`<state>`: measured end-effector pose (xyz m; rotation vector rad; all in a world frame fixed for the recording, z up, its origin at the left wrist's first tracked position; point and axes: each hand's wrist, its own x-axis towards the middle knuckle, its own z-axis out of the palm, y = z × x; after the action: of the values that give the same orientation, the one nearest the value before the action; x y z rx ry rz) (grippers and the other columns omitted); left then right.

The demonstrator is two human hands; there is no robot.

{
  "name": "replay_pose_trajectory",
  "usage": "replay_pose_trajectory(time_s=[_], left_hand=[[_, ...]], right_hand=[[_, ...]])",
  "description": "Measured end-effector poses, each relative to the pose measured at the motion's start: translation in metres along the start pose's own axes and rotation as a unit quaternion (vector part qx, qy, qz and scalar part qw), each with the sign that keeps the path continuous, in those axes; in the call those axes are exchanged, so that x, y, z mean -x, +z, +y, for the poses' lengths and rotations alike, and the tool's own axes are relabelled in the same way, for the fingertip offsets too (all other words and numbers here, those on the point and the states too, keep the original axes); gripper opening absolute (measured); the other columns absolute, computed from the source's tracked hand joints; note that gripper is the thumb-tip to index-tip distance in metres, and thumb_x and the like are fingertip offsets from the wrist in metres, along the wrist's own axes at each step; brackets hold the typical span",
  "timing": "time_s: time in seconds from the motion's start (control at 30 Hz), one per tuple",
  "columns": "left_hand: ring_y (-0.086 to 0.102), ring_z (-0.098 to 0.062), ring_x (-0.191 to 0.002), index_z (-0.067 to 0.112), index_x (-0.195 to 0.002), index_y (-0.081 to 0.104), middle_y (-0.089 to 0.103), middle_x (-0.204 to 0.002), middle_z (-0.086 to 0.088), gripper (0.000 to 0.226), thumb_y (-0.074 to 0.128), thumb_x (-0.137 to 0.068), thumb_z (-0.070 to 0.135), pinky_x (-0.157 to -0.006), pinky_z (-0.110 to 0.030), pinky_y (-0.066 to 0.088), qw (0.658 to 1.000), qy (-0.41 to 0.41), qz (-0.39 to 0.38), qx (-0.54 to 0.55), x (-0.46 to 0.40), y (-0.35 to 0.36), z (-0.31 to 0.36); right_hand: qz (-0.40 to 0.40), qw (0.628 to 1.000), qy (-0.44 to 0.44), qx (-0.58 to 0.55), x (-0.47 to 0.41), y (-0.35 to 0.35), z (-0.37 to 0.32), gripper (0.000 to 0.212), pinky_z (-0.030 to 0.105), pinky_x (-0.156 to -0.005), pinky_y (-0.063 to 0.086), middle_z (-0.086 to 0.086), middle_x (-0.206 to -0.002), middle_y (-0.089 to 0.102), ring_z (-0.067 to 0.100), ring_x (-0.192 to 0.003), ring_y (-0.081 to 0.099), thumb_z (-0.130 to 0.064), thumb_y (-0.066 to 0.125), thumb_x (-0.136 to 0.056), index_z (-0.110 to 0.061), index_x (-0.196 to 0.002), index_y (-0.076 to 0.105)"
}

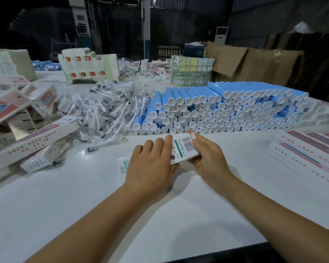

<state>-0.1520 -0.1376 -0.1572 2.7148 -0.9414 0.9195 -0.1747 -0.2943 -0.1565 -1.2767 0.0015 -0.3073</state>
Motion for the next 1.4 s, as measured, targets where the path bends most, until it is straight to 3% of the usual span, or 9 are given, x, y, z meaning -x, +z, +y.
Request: replay_pose_trajectory(time_s=[0.47, 0.63, 0.77, 0.9, 1.07, 1.2, 1.3, 1.37, 1.4], left_hand=[[0.057, -0.03, -0.076, 0.0, -0.127, 0.055, 0.063, -0.098, -0.011, 0.071, 0.072, -0.075, 0.045, -0.063, -0.037, 0.045, 0.999, 0.021, 0.019, -0.018, 0.0, 0.004, 0.003], [0.058, -0.03, -0.079, -0.001, -0.129, 0.054, 0.064, -0.101, -0.011, 0.072, 0.071, -0.077, 0.045, -0.065, -0.038, 0.044, 0.999, 0.022, 0.014, -0.024, -0.001, 0.004, 0.003], [0.051, -0.027, -0.101, 0.007, -0.146, 0.029, 0.052, -0.123, -0.004, 0.075, 0.046, -0.091, 0.053, -0.079, -0.036, 0.037, 0.999, -0.01, -0.028, -0.026, -0.003, 0.005, 0.001], [0.044, -0.025, -0.109, 0.01, -0.149, 0.013, 0.043, -0.131, -0.002, 0.075, 0.036, -0.094, 0.055, -0.083, -0.035, 0.032, 0.998, -0.026, -0.036, -0.036, -0.005, 0.008, -0.002], [0.044, -0.025, -0.111, 0.008, -0.15, 0.011, 0.043, -0.132, -0.004, 0.076, 0.034, -0.095, 0.055, -0.085, -0.035, 0.033, 0.998, -0.027, -0.034, -0.052, -0.005, 0.009, -0.002], [0.043, -0.025, -0.114, 0.009, -0.151, 0.008, 0.041, -0.134, -0.004, 0.076, 0.03, -0.095, 0.056, -0.087, -0.035, 0.033, 0.998, -0.037, -0.026, -0.038, -0.008, 0.009, -0.002], [0.043, -0.025, -0.115, 0.011, -0.15, 0.014, 0.042, -0.134, -0.004, 0.074, 0.031, -0.095, 0.057, -0.085, -0.036, 0.035, 0.998, -0.065, 0.002, 0.026, -0.013, 0.005, 0.0], [0.046, -0.023, -0.11, 0.016, -0.147, 0.023, 0.046, -0.126, -0.003, 0.068, 0.035, -0.093, 0.055, -0.081, -0.037, 0.037, 0.979, -0.105, 0.029, 0.174, -0.017, -0.002, 0.001], [0.049, -0.019, -0.105, 0.021, -0.143, 0.03, 0.048, -0.119, 0.0, 0.062, 0.036, -0.091, 0.055, -0.079, -0.036, 0.04, 0.949, -0.127, 0.038, 0.286, -0.018, -0.006, 0.0]], right_hand=[[0.077, 0.995, -0.042, 0.056, 0.001, 0.004, 0.011, 0.033, 0.029, -0.073, 0.055, -0.002, -0.09, 0.073, 0.013, -0.086, 0.068, -0.017, 0.04, -0.099, -0.031, -0.109, 0.069], [0.063, 0.977, -0.064, 0.192, 0.006, 0.005, 0.016, 0.045, 0.021, -0.077, 0.052, -0.002, -0.118, 0.064, 0.005, -0.094, 0.066, -0.016, 0.043, -0.099, -0.029, -0.142, 0.041], [0.065, 0.982, -0.05, 0.172, 0.004, 0.006, 0.011, 0.049, 0.034, -0.098, 0.049, 0.001, -0.13, 0.059, 0.011, -0.112, 0.06, -0.014, 0.046, -0.099, -0.025, -0.146, 0.036], [0.084, 0.972, -0.07, 0.206, 0.008, 0.01, 0.012, 0.032, 0.043, -0.097, 0.05, -0.003, -0.114, 0.067, 0.014, -0.106, 0.064, -0.013, 0.048, -0.098, -0.024, -0.127, 0.056], [0.067, 0.958, -0.101, 0.259, 0.014, 0.014, 0.017, 0.038, 0.03, -0.093, 0.051, -0.015, -0.11, 0.066, 0.004, -0.103, 0.063, -0.012, 0.048, -0.098, -0.016, -0.135, 0.052], [0.041, 0.97, -0.108, 0.216, 0.012, 0.014, 0.014, 0.039, 0.027, -0.09, 0.053, -0.003, -0.118, 0.065, 0.007, -0.104, 0.064, -0.009, 0.048, -0.097, -0.018, -0.136, 0.05], [0.002, 0.987, -0.119, 0.107, 0.011, 0.016, 0.008, 0.039, 0.025, -0.083, 0.054, 0.0, -0.124, 0.061, 0.009, -0.106, 0.064, -0.017, 0.045, -0.099, -0.039, -0.13, 0.039], [-0.021, 0.987, -0.133, 0.088, 0.012, 0.017, 0.007, 0.042, 0.032, -0.086, 0.054, 0.002, -0.128, 0.059, 0.014, -0.11, 0.062, -0.03, 0.042, -0.093, -0.045, -0.13, 0.032], [-0.032, 0.984, -0.138, 0.111, 0.013, 0.017, 0.008, 0.044, 0.034, -0.088, 0.053, 0.002, -0.13, 0.057, 0.015, -0.111, 0.061, -0.033, 0.042, -0.09, -0.046, -0.131, 0.03]])
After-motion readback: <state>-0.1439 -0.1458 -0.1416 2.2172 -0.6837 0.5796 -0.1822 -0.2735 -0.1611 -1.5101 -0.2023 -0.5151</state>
